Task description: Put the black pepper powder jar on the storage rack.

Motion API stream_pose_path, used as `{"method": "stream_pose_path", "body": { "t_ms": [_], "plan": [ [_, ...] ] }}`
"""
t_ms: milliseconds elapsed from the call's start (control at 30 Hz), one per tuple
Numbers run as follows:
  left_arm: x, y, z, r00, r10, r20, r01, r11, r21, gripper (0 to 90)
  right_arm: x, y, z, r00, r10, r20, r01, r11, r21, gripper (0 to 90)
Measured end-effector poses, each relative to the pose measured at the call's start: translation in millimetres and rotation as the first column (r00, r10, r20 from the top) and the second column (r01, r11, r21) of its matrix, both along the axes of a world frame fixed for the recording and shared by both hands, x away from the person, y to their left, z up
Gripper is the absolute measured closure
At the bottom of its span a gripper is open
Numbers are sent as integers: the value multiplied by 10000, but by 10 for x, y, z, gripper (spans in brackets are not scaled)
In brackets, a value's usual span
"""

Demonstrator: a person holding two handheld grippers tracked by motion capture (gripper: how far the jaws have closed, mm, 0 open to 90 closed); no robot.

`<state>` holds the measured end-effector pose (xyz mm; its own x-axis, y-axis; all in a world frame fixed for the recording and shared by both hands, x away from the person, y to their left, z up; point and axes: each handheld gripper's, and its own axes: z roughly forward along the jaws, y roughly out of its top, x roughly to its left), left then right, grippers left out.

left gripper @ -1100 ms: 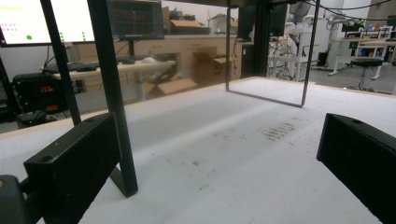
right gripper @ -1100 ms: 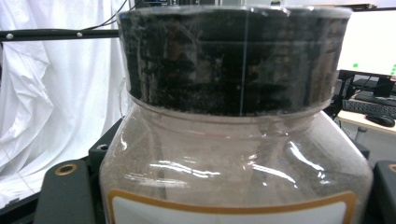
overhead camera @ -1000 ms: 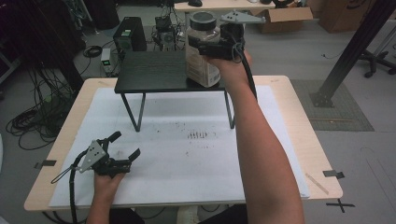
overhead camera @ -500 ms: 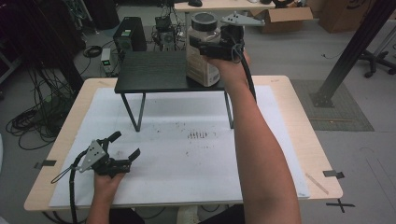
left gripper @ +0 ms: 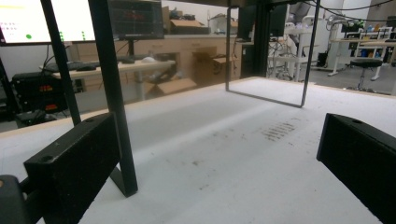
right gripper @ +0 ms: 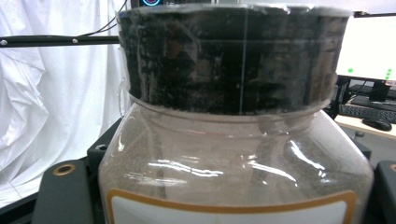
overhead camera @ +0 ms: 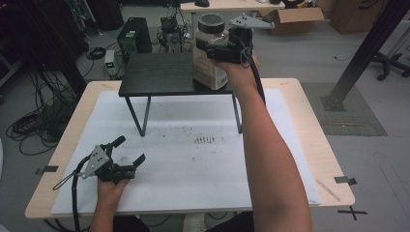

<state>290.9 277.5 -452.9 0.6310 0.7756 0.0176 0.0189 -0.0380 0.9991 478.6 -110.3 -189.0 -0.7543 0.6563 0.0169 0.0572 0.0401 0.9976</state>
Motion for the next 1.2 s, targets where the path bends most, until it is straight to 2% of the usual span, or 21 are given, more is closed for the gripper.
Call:
{"method": "stream_pose_path", "body": {
  "t_ms": [200, 333, 767, 933, 1067, 1200],
  "plan": [
    [1, 1, 0, 10000, -5, -15, 5, 10000, -4, 2, -7, 5, -1, 10000, -56, -27, 56, 10000, 28, 210],
    [1, 2, 0, 10000, -5, -16, 5, 10000, -3, 2, -4, 15, -9, 9999, -55, -90, 54, 10000, -31, 153],
    [-1, 1, 0, 10000, 5, -9, -5, 10000, 11, 2, -43, 15, 1, 9997, -145, -185, 145, 9999, 27, 83],
    [-2, 0, 0, 10000, 12, 7, -12, 10000, 22, 2, -63, 12, 8, 9995, -205, -241, 206, 9998, 8, 22],
    [-3, -2, 0, 10000, 14, 25, -14, 10000, 33, 2, -81, -10, 14, 9990, -268, -344, 274, 9995, 155, 0],
    [-3, -3, 0, 10000, 16, 34, -16, 10000, 42, 2, -116, -44, 43, 9995, -181, -257, 187, 9995, 257, 0]
  ]
}}
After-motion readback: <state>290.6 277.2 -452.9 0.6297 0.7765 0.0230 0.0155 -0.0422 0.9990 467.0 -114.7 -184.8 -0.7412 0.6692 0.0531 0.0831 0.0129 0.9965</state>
